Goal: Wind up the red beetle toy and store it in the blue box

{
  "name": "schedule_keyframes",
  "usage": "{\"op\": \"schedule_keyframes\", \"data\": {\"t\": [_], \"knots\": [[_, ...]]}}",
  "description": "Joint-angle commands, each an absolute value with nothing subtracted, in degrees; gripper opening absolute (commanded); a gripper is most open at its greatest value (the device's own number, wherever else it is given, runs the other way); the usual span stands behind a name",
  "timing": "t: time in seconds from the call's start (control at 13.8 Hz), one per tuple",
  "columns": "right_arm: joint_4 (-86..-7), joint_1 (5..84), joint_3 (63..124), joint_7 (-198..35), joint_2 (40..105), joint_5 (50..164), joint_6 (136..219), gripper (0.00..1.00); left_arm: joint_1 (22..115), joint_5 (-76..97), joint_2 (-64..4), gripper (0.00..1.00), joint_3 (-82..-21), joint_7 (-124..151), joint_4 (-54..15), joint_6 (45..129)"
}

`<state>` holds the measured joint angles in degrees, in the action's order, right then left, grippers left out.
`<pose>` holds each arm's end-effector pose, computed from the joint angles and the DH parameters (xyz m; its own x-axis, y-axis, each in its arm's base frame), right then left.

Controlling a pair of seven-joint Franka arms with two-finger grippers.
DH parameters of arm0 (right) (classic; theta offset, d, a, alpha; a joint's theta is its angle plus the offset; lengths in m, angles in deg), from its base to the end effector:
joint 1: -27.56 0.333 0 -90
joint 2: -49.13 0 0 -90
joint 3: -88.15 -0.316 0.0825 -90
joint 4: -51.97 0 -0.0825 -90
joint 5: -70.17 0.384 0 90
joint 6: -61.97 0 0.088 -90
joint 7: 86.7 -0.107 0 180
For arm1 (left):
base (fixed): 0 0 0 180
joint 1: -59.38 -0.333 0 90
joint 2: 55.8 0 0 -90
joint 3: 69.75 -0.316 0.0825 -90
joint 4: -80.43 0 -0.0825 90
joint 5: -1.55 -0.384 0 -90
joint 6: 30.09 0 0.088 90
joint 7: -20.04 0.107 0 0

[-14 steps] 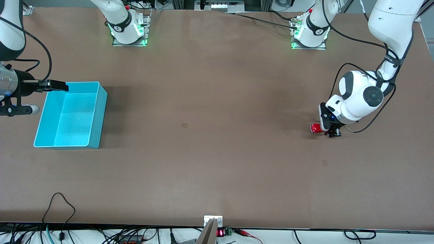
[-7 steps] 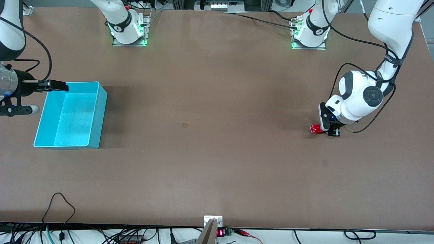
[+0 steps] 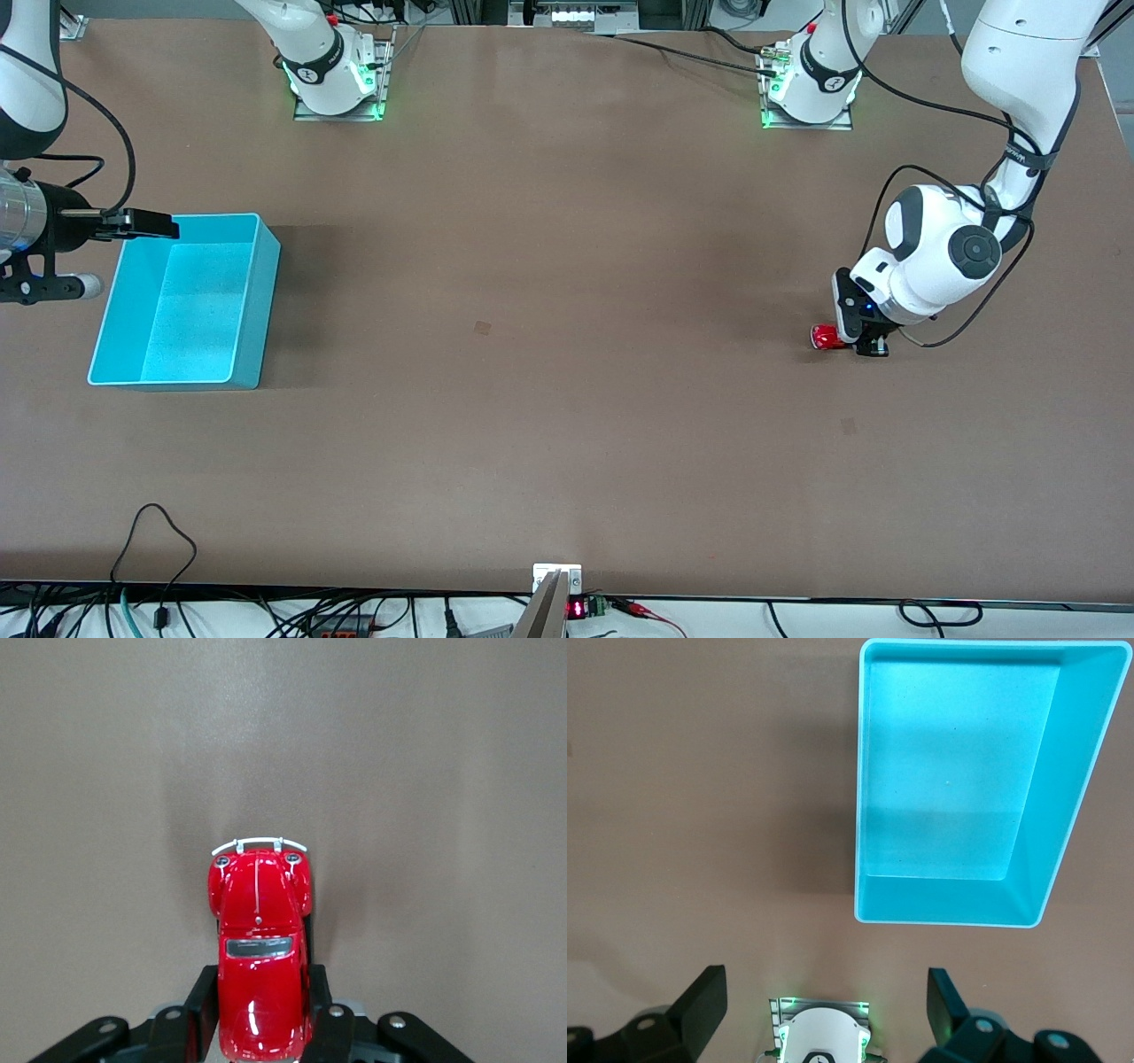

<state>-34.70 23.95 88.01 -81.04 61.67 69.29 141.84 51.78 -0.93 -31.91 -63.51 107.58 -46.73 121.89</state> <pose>0.5878 -0.0376 0.5134 0.9428 0.0391 -0.3310 0.0350 -0.9992 -0.0181 0.5514 0.0106 0.1883 0.0381 -0.9990 0.0238 -0.9991 -0.0385 -0.0187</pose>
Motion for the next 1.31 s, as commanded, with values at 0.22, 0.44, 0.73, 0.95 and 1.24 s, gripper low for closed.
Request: {"op": "schedule_keyframes", "data": {"t": [0.22,0.44,0.73,0.95,1.24], "knots": [[-34.3,23.7,87.7,-80.8,61.4,69.5,141.0,1.0,51.4,-2.0,-31.3,0.26,-63.3,108.3,-46.8,122.0],[-34.3,23.7,87.8,-80.8,61.5,69.5,141.0,1.0,49.1,-2.1,-30.8,0.23,-63.3,110.6,-46.8,120.8],[-34.3,23.7,87.8,-80.8,61.5,69.5,141.0,1.0,43.7,-2.1,-30.0,0.23,-63.3,117.9,-46.4,119.8],[-34.3,23.7,87.8,-80.8,61.5,69.5,141.0,1.0,39.4,-2.1,-28.0,0.23,-63.3,122.6,-45.7,119.8],[-34.3,23.7,87.7,-80.8,61.5,69.5,141.0,1.0,36.4,-3.6,-28.5,0.83,-63.3,126.1,-45.4,119.8]]}}
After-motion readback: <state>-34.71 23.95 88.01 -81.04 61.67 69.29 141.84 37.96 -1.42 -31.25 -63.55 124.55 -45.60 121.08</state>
